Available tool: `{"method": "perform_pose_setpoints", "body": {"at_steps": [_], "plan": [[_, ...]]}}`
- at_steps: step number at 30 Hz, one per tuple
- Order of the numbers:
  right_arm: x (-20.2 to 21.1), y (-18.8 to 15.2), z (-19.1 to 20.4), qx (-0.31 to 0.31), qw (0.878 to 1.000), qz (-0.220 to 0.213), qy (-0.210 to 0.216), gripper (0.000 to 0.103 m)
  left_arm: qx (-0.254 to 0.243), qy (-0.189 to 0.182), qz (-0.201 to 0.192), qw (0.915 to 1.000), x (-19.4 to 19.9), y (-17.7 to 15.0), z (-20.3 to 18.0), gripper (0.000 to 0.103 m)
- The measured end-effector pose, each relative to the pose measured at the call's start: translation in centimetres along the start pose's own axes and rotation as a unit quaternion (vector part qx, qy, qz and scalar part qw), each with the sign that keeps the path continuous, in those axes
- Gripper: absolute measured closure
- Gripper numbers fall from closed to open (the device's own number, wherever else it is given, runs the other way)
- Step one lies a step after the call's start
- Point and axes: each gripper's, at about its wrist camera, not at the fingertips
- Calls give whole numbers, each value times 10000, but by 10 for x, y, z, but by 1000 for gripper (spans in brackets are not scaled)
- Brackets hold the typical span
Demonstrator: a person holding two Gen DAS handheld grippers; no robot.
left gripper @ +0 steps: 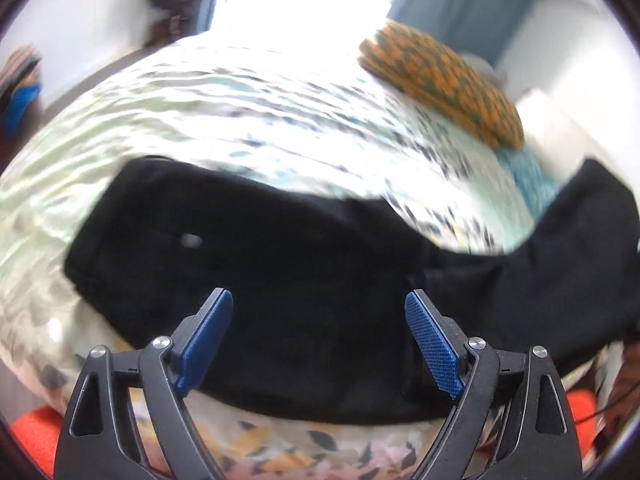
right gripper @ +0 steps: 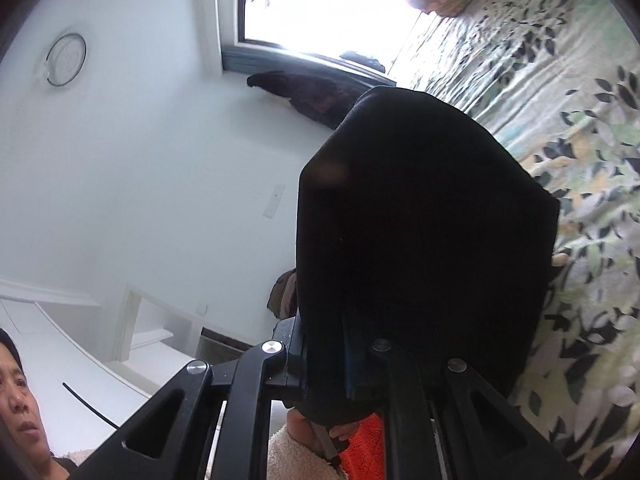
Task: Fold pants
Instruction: 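Lift and fold the trousers over onto themselves with the right tool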
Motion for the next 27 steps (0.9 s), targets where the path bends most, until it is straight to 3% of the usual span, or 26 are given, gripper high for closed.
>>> {"method": "perform_pose_setpoints", "body": {"at_steps": [6,11,17,23,26,27], "plan": [[-116,13,20,386,9958,830,84,90,778,424,-764,9931,32,13,77,13],[-221,4,13,478,9863,1574,-133,90,1427,697,-1049,9817,46,12,140,13],[-338,-28,-11,451,9687,2370,-582,90,1653,835,-1172,9757,53,12,164,13],[-402,-59,-21,492,9570,2659,-1049,89,1822,807,-1123,9735,51,12,170,13],[-417,-65,-25,353,9573,2603,-1210,58,1784,842,-1169,9734,54,13,169,13],[-422,-64,-28,239,9597,2567,-1122,31,1783,854,-1199,9729,55,13,169,13]]}}
Point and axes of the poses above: each gripper's, at about its wrist camera, not at the fingertips, and x roughly against the way its jaws point, z to its left, y to its top, and after that the axes turned 14 degrees about x, right-handed
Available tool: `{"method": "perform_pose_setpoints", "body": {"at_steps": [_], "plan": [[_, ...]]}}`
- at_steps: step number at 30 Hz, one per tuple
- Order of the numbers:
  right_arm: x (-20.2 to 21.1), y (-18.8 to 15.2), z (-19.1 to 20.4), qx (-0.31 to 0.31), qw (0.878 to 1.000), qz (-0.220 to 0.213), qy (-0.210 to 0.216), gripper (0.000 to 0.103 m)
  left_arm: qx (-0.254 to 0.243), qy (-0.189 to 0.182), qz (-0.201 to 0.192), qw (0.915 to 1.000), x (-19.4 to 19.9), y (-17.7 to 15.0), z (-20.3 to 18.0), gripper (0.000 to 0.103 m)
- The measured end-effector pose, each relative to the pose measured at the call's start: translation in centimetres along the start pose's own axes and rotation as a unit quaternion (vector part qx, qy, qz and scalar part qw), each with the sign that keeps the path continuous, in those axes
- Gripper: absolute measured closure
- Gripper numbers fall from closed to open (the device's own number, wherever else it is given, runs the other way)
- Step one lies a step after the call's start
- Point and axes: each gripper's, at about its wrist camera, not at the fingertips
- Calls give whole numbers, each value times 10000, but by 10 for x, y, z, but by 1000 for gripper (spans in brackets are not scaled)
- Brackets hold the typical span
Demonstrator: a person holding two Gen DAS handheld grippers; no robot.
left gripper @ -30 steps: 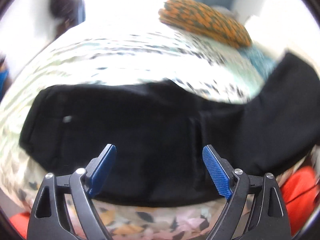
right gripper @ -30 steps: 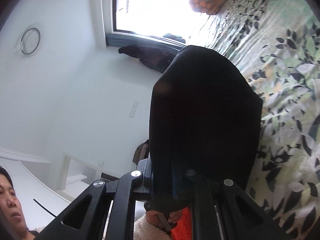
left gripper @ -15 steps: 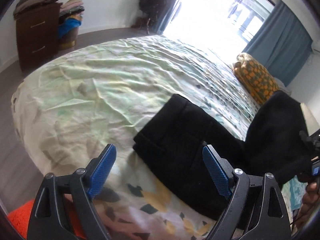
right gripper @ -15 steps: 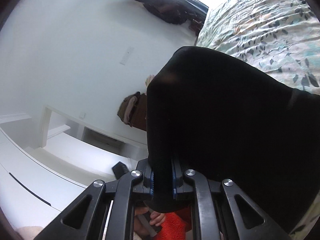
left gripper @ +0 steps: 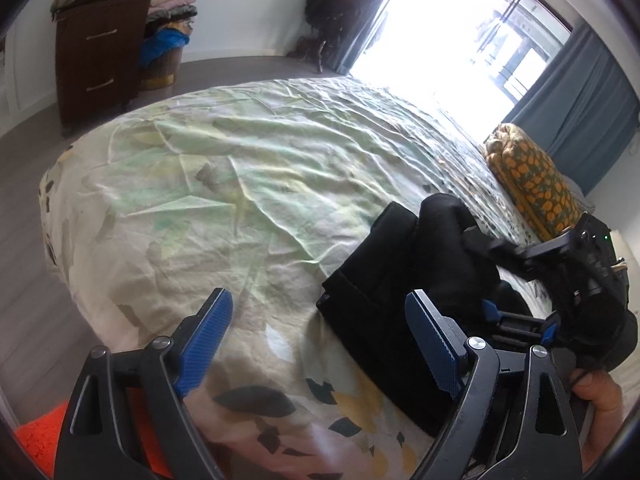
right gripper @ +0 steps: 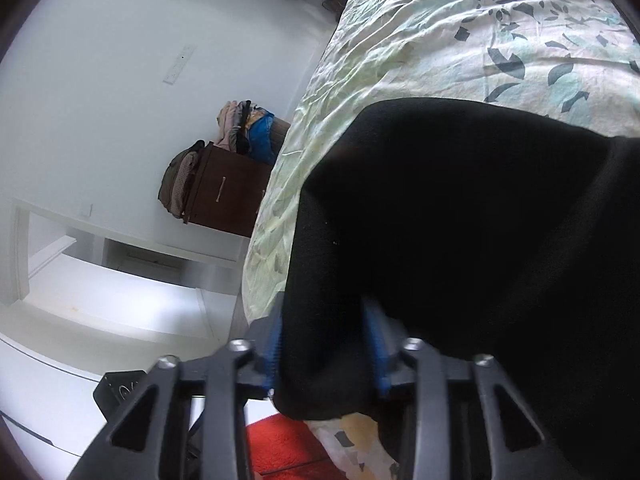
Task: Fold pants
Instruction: 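Lift and fold the trousers over onto themselves with the right tool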
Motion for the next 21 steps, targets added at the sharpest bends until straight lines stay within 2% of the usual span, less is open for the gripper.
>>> {"method": "perform_pose_setpoints", "body": {"at_steps": [1,2,5,7,9,11,13,14,15,16,17,18,20,21], "plan": [[-1,-1,1,-91,9998,-42,166,8,7,12,-28,10000,1,1,1,13],[3,-2,2,-142,9994,-74,314,3,23,26,-54,10000,3,1,1,13],[24,-4,9,-35,9989,-61,470,3,28,17,-161,9999,10,3,1,13],[57,-14,12,101,9982,-303,498,3,-106,-24,-326,9994,22,4,-9,13],[100,-26,10,423,9969,-657,-17,2,-457,-285,-471,9974,37,3,-32,13],[139,-44,6,960,9877,-797,-946,2,-955,-634,-424,9925,43,0,-62,13],[166,-65,-6,1301,9708,-708,-1889,2,-1599,-1005,50,9820,33,-7,-96,13],[175,-76,-16,1277,9651,-603,-2206,2,-1933,-1163,373,9735,23,-12,-112,13],[180,-85,-24,1139,9640,-512,-2349,2,-2271,-1236,668,9637,10,-20,-125,13],[183,-92,-32,965,9652,-436,-2391,2,-2581,-1209,848,9548,-2,-29,-133,13],[184,-98,-38,836,9665,-417,-2389,2,-2918,-1031,968,9460,-18,-37,-137,13],[182,-102,-39,810,9668,-431,-2385,2,-3168,-649,1045,9405,-38,-43,-134,13],[175,-110,-39,955,9639,-378,-2456,2,-3262,7,1251,9370,-73,-43,-115,14],[167,-115,-40,1025,9631,-280,-2474,2,-3257,347,1188,9373,-84,-39,-102,12]]}}
Point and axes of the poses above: each gripper's, at about its wrist camera, not at the fingertips, and x roughly against the way its jaws point, z to its left, y to its top, and after that the axes turned 14 degrees about x, right-handed
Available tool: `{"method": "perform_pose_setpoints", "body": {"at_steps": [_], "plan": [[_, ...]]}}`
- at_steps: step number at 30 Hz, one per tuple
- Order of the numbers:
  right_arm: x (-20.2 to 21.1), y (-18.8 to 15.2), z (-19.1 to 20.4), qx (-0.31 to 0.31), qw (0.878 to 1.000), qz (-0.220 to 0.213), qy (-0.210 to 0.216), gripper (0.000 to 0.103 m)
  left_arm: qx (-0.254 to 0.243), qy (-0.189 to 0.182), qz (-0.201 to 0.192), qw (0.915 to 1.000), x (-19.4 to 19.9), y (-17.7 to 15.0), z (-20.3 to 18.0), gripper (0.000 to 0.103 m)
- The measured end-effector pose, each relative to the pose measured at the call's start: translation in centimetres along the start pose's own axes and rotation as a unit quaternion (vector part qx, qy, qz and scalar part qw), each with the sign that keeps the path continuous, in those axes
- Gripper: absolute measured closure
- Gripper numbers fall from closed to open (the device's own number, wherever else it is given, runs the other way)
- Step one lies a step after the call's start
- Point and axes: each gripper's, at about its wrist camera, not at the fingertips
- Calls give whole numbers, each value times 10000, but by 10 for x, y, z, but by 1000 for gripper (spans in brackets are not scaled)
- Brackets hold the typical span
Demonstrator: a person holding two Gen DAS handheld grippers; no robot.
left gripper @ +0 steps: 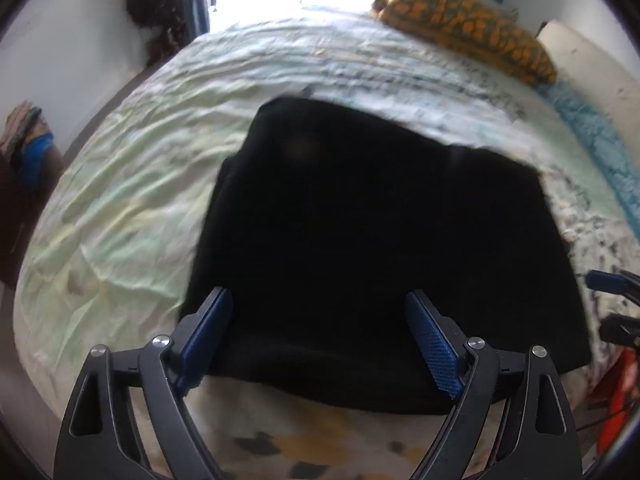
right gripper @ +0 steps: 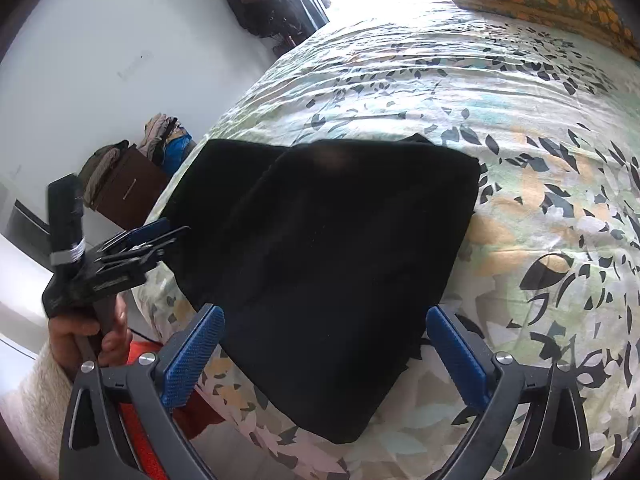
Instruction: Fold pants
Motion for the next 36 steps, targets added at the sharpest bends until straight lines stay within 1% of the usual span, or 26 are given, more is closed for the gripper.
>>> {"method": "perform_pose_setpoints", "body": {"at_steps": [1,2,3,4,5,6,7,9,11,13,14,16,17,18,19,20,22,23,25,26,27,29,31,33,35,36], "plan": [[-5,-5,5,96,9998,153,9,2,89,135,-66,9998,-3,-1,12,12],[-14,-9,13,192,9993,335,9,2,356,178,-27,9992,-3,1,26,12],[-17,-16,18,278,9986,441,-81,2,790,-30,147,9968,-1,5,41,12],[-15,-23,21,361,9982,451,-178,2,1078,-115,204,9939,4,7,51,12],[-14,-27,22,401,9982,419,-176,2,1212,-137,144,9924,12,8,56,14],[-12,-33,22,406,9983,390,-158,2,1180,-144,-26,9929,24,8,56,14],[-7,-36,20,392,9985,348,-184,2,1111,-231,-194,9933,36,10,53,14],[1,-34,17,418,9981,124,-428,2,953,-572,-467,9927,59,17,41,14],[16,-29,16,492,9965,-187,-657,2,713,-923,-576,9915,70,28,20,13],[21,-19,16,527,9956,-366,-686,2,338,-1293,-492,9898,67,43,-10,13],[19,-13,18,550,9957,-358,-646,2,105,-1411,-424,9890,60,50,-26,13],[13,-6,23,575,9965,-287,-542,2,-310,-1601,-126,9865,37,61,-55,13],[11,-5,25,586,9968,-246,-487,2,-460,-1596,88,9861,20,67,-66,13],[6,-6,28,597,9971,-178,-427,2,-560,-1502,322,9865,1,71,-74,13],[1,-8,32,607,9974,-91,-368,2,-581,-1361,468,9879,-19,75,-74,14],[-1,-14,33,624,9976,-12,-311,2,-504,-1300,541,9888,-34,81,-70,14],[-1,-25,35,693,9972,115,-253,2,0,-1366,524,9892,-52,96,-45,14],[-1,-30,34,740,9968,173,-253,2,280,-1302,453,9901,-53,105,-32,14],[2,-37,30,788,9962,241,-291,2,802,-1023,348,9909,-50,120,-5,14],[5,-38,27,786,9960,220,-353,2,974,-1021,288,9896,-43,124,5,14],[8,-36,25,764,9962,149,-389,2,1051,-1119,221,9879,-33,125,14,14],[17,-27,23,686,9970,-74,-347,2,1067,-1430,150,9838,-9,122,22,14],[21,-16,25,652,9972,-276,-259,2,761,-1542,86,9851,14,109,18,14],[21,-7,32,759,9962,-432,-35,2,146,-1567,162,9874,27,86,6,13],[13,-4,45,970,9939,-449,273,2,-589,-1365,420,9880,24,58,-5,13],[7,-6,51,1088,9921,-420,471,2,-944,-1112,636,9873,16,43,-6,13]]}}
Point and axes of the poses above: each gripper's, at about its wrist camera, not at the fingertips, and x roughly against the way its jaws point, z to its left, y to its top, and after that the axes turned 14 degrees about x, right-handed
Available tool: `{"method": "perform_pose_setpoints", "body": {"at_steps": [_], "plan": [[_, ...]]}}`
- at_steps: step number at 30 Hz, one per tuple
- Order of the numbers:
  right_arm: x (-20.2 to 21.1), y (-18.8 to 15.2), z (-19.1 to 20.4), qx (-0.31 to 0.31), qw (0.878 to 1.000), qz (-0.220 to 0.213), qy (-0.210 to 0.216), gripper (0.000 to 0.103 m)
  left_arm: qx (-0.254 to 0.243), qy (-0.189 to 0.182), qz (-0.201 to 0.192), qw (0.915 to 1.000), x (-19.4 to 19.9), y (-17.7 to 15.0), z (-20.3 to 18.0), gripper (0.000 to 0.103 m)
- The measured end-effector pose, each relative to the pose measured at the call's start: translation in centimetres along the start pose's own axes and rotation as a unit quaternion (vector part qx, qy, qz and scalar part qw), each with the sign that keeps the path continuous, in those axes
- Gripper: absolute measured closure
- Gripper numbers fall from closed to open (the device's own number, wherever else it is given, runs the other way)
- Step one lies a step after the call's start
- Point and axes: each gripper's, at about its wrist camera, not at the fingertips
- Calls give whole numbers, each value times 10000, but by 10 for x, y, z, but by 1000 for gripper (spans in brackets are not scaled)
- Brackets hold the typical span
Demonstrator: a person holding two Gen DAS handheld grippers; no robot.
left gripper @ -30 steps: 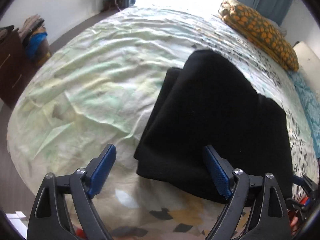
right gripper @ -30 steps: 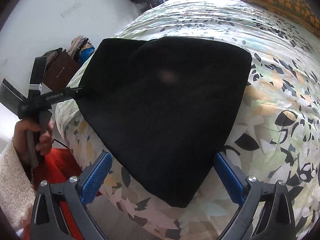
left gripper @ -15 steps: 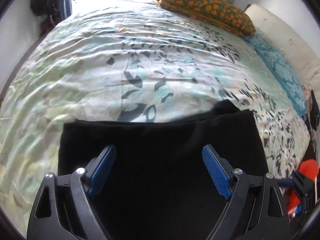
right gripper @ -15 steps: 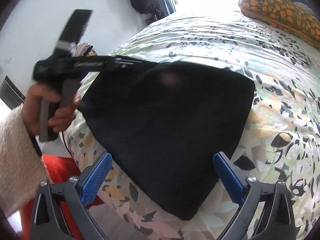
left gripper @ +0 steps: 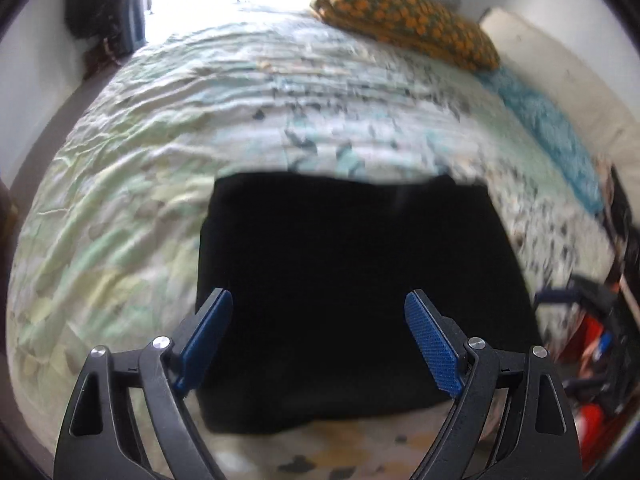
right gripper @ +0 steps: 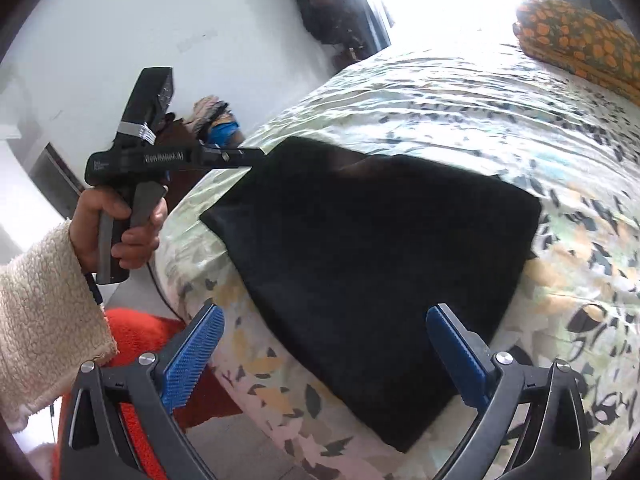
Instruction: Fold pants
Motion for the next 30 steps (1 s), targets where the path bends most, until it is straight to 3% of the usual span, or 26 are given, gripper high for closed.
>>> {"method": "perform_pose_setpoints", "body": {"at_steps": [2,3,4,9,12,14,15,17,19,24,28,30], "plan": [[-22,-11,7,74,9987,262,420,2,-403,462,411,9973,-18,-23,6,14],[-35,-20,7,63,9975,563,412,2,-518,578,440,9960,-17,-31,10,13],[-41,-26,8,104,9969,727,292,2,-469,542,400,9966,-9,-33,14,13],[-1,-15,6,93,9993,301,199,2,-134,78,-93,9998,41,-21,21,13],[12,-6,-6,165,9994,195,-243,2,-204,-12,-290,9994,44,-19,8,13],[9,-3,-14,73,9991,240,-342,2,-440,-85,-151,9989,32,-24,-7,13],[6,-5,-17,-27,9991,269,-319,2,-643,19,5,9979,20,-29,-13,13],[-6,-14,-21,-159,9989,419,-96,2,-1007,566,348,9927,-5,-42,-19,13],[-21,-26,-26,-199,9950,976,-95,2,-1020,741,286,9916,-6,-46,-20,14],[2,-23,-33,-303,9967,638,-400,2,-693,210,-307,9969,29,-20,-41,13],[1,17,-56,-444,9951,427,-769,2,-648,310,-505,9961,12,18,-57,13],[-13,30,-74,-757,9930,461,-777,2,-225,519,-379,9977,-16,38,-48,13]]}}
Point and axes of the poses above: each gripper's, at about its wrist camera, not at the fingertips, and x roughly against the way its jaws point, z to its left, y to its top, and after that the axes turned 14 degrees about x, right-handed
